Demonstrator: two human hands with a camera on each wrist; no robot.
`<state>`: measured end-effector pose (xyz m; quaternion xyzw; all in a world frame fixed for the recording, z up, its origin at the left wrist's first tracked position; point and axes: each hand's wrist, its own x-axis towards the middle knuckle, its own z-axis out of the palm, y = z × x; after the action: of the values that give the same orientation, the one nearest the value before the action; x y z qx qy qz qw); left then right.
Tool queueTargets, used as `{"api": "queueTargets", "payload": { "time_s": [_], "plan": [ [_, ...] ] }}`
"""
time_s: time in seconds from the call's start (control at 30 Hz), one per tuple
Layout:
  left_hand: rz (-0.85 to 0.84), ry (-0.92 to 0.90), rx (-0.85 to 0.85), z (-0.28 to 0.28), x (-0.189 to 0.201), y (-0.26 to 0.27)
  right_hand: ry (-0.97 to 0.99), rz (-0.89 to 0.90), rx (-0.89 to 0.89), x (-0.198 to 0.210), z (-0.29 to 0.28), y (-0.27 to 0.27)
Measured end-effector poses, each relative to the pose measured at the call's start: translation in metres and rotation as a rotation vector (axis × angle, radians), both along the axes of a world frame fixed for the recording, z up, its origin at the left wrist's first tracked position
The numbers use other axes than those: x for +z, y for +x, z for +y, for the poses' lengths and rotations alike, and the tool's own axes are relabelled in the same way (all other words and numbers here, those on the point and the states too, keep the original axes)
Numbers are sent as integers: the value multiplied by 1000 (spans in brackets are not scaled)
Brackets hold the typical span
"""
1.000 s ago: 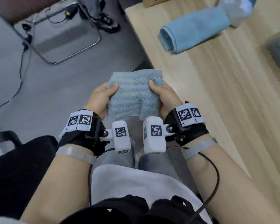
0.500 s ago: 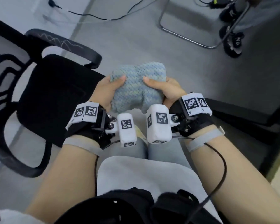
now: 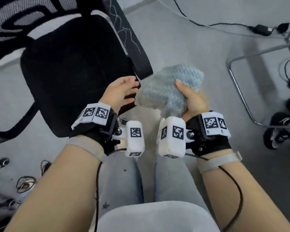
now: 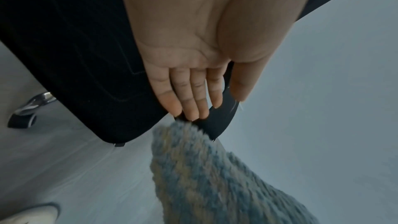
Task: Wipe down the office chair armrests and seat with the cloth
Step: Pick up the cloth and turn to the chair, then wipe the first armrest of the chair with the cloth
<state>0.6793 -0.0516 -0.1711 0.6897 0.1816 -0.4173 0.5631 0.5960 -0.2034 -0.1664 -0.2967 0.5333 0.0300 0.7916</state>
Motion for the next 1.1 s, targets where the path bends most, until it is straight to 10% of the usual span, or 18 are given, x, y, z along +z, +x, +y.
{"api": "queueTargets", "payload": {
  "time_s": [0.43,0.83,0.97,1.1],
  "plan": [
    [36,-102,196,-26,-50,23,-66,88,88,-36,-30,23],
    [153,179,-131,41,-49,-25,-132,81,190,-29,21,31],
    [141,298,-203,80,-52,-48,-316,26,247,-29,42,39],
    [165,285,-176,111,-55,-66,-984,-52,721,-41,62,50]
  ]
}}
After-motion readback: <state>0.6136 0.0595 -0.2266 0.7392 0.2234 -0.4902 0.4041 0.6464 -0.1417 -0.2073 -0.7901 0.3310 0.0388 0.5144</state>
